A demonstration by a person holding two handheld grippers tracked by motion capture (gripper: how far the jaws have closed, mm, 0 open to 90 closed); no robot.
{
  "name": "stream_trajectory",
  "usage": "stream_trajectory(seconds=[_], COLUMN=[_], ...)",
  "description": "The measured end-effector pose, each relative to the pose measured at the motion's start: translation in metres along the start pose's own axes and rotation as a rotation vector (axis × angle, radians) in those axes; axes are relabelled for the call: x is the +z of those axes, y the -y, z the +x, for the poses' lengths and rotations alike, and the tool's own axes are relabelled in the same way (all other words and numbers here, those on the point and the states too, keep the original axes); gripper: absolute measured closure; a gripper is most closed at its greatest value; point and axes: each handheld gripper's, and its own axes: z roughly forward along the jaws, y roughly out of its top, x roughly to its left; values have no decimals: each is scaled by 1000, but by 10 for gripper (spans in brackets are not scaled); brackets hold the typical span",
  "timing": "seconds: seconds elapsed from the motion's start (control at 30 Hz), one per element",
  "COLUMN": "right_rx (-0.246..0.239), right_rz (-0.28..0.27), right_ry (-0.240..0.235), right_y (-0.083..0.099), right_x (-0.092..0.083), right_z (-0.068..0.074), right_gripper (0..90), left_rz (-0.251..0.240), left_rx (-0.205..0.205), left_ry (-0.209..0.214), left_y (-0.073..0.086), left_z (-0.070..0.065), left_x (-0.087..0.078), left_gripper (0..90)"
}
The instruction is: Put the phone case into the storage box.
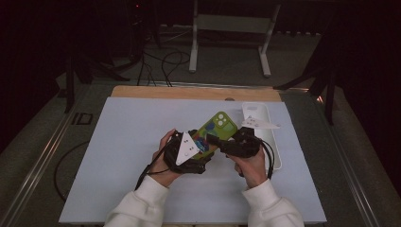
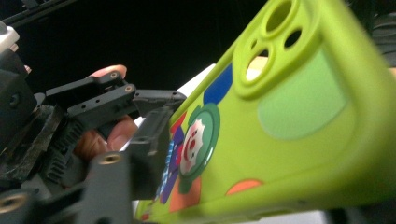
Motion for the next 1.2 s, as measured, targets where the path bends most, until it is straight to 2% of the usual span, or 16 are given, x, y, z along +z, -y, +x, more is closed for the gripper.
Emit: stream_trajectory(seconds=[0.17, 0.23, 0.3, 0.4, 0.53, 0.67, 0.77, 1.0, 1.2], right_rx=[28, 29, 37, 42, 32, 0, -28, -37, -47], right_rz=[9, 10, 11, 10, 23, 24, 28, 23, 27], right_ry=[-49, -51, -62, -78, -65, -39, -12, 10, 16], right_y=[1, 1, 1, 1, 2, 1, 1, 0, 0], right_x=[2, 2, 2, 3, 4, 5, 5, 4, 3], right_z=[-1, -1, 0, 1, 5, 9, 12, 11, 11], right_gripper=[623, 658, 759, 822, 858, 882, 884, 884, 884], left_rz=[2, 5, 9, 19, 32, 30, 19, 25, 30], left_rx=[4, 7, 12, 16, 29, 22, 9, -18, -43], left_ry=[7, 4, 3, 1, -22, -40, -36, -34, -7], left_y=[1, 2, 3, 4, 4, 5, 4, 4, 3], left_z=[0, -1, -1, -2, -4, -5, -4, 2, 5], left_x=[1, 2, 2, 4, 6, 7, 6, 4, 3], left_gripper=[162, 162, 162, 162, 160, 154, 144, 96, 73])
